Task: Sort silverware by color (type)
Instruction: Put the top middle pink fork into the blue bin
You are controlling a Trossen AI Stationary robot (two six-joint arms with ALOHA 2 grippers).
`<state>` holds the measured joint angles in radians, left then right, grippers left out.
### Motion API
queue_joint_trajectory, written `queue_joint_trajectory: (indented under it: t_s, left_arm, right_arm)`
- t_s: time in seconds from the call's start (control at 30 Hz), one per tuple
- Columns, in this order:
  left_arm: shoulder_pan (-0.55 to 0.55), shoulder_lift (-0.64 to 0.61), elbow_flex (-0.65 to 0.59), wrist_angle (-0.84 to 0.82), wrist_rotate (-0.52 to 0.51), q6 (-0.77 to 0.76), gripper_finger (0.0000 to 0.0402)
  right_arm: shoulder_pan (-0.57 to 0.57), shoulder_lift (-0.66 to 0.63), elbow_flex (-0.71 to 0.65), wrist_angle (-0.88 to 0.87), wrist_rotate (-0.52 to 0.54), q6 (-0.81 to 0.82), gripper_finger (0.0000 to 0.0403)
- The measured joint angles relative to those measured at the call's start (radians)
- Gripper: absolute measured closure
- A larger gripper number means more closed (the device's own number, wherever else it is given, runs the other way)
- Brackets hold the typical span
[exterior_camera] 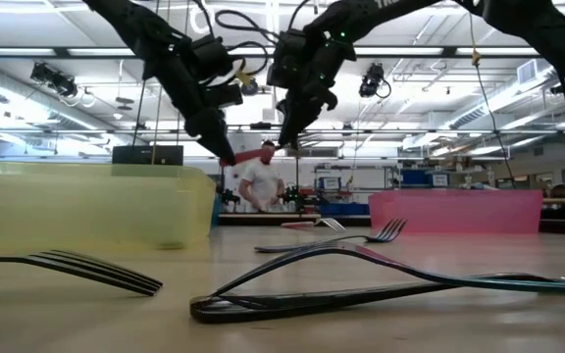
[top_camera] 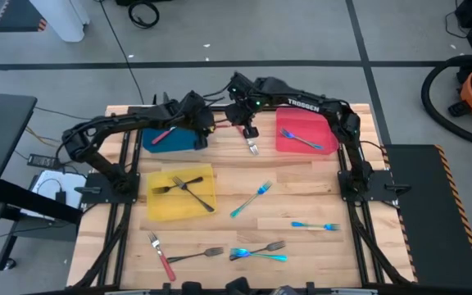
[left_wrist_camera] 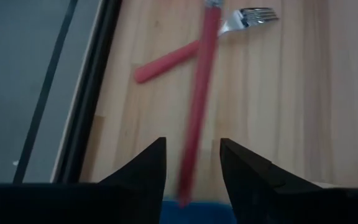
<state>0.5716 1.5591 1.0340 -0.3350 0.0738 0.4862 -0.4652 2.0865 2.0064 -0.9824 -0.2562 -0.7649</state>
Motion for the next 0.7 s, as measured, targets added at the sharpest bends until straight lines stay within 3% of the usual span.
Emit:
queue_joint_trajectory:
  t_s: [0.27,0.57,0.7]
  left_arm:
    - [-0.026,0.044,0.0,0.121,-0.005,0.0,0.0262]
    - [-0.013,0.044,0.0,0.119,-0.036,0.031,0.0374]
    - [-0.002,0.043,0.001,0.116,-0.042,0.02,0.038]
  right_arm:
    - [0.008,-0.001,0.017,-0.004,-0.005,0.004,0.0401]
    - [0.005,-0.001,0.019,-0.016,0.003,0.003,0.0401]
    - [0.006,0.0,0.019,-0.02,0.011,0.003,0.0396]
